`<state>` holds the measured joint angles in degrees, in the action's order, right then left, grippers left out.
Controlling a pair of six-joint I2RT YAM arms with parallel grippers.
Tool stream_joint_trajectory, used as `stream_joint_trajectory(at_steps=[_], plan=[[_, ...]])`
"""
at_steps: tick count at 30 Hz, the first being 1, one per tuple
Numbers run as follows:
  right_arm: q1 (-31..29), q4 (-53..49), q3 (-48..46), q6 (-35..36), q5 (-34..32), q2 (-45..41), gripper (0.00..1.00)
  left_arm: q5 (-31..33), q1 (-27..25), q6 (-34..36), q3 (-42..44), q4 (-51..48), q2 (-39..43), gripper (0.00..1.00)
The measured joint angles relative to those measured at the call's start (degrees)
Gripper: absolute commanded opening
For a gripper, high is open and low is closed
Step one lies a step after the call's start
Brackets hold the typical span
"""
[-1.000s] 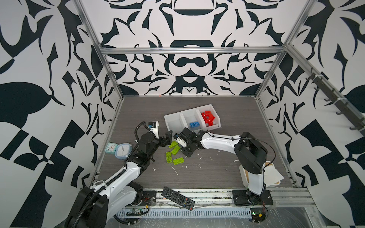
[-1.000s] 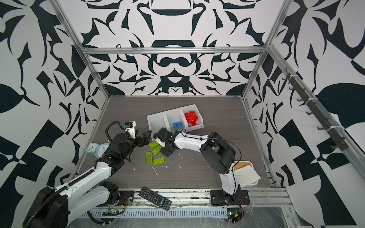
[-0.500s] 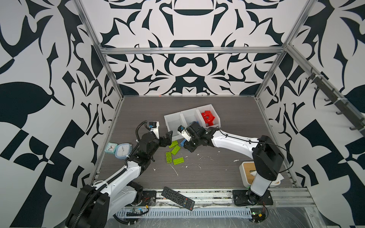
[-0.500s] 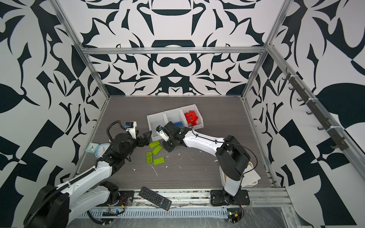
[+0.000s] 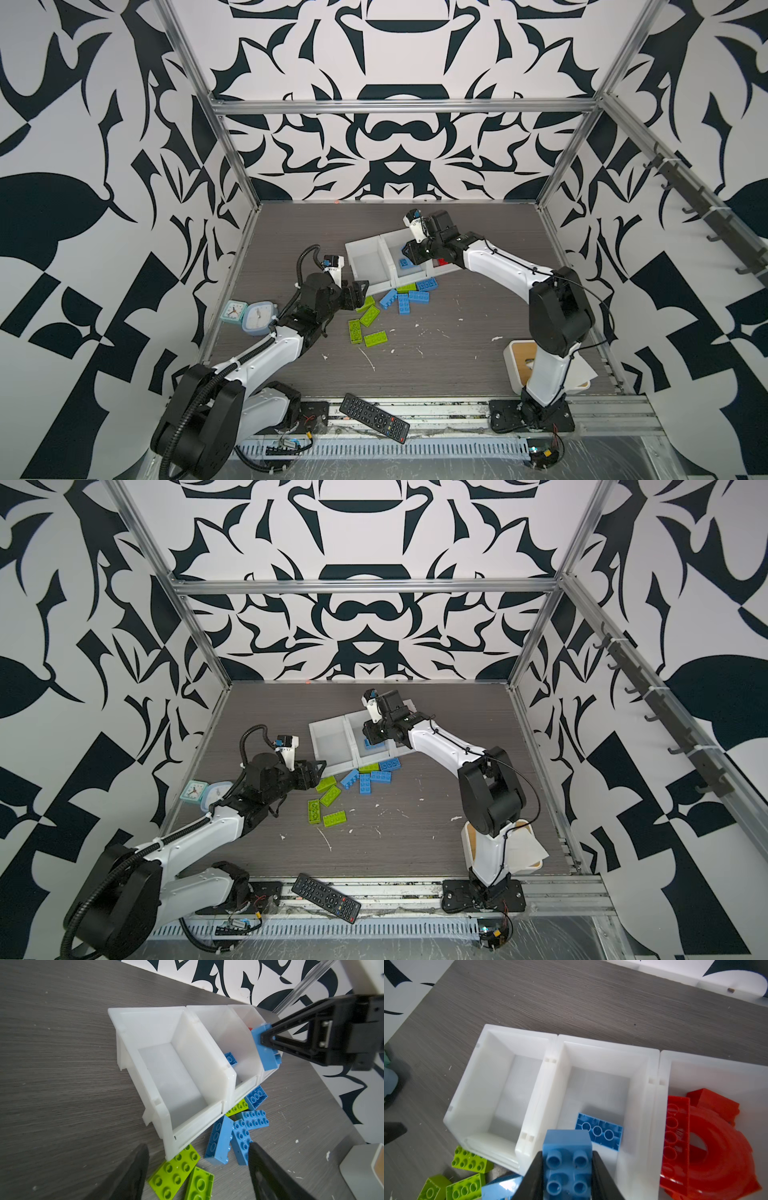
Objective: Sort the legos into containers by color
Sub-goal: 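Lift the blue brick and drop it into the middle compartment, then move the right gripper back to the pile and grasp another blue brick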
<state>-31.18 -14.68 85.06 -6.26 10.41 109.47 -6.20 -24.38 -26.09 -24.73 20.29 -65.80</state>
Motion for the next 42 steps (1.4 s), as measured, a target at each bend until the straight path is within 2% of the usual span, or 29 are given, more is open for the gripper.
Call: stream_joint_trajectory(at_steps=[5,10,16,20,24,30,36,42], plan=[[0.8,0.2,2.8,0.0,0.7,4.3,0.25,-3.3,0.1,-3.5,-0.2,0.1,-1.9,0.78],[1.1,0.2,4.1,0.1,1.0,6.8,0.29,-5.7,0.8,-6.7,-1.6,0.1,-7.5,0.84],[1.2,0.3,4.7,0.1,1.0,8.2,0.52,-7.6,1.7,-10.1,-3.3,1.2,-13.5,0.84],[1.2,0.3,4.7,0.4,1.2,7.6,0.56,-9.4,1.7,-11.1,-4.8,4.0,-16.9,0.84],[1.2,0.6,0.9,0.3,2.2,3.5,0.58,-10.2,2.0,-11.6,-5.4,6.4,-19.0,0.84],[0.1,1.5,-11.8,-1.7,2.6,-8.7,0.60,-11.2,3.9,-11.6,-8.9,7.6,-21.9,0.84],[-6.1,1.0,-22.6,-7.3,-1.2,-17.7,0.60,-12.2,4.9,-11.6,-12.1,9.4,-25.3,0.84],[-13.3,-0.1,-27.9,-13.4,-5.8,-19.3,0.60,-13.7,5.4,-11.6,-13.6,11.2,-28.0,0.84]])
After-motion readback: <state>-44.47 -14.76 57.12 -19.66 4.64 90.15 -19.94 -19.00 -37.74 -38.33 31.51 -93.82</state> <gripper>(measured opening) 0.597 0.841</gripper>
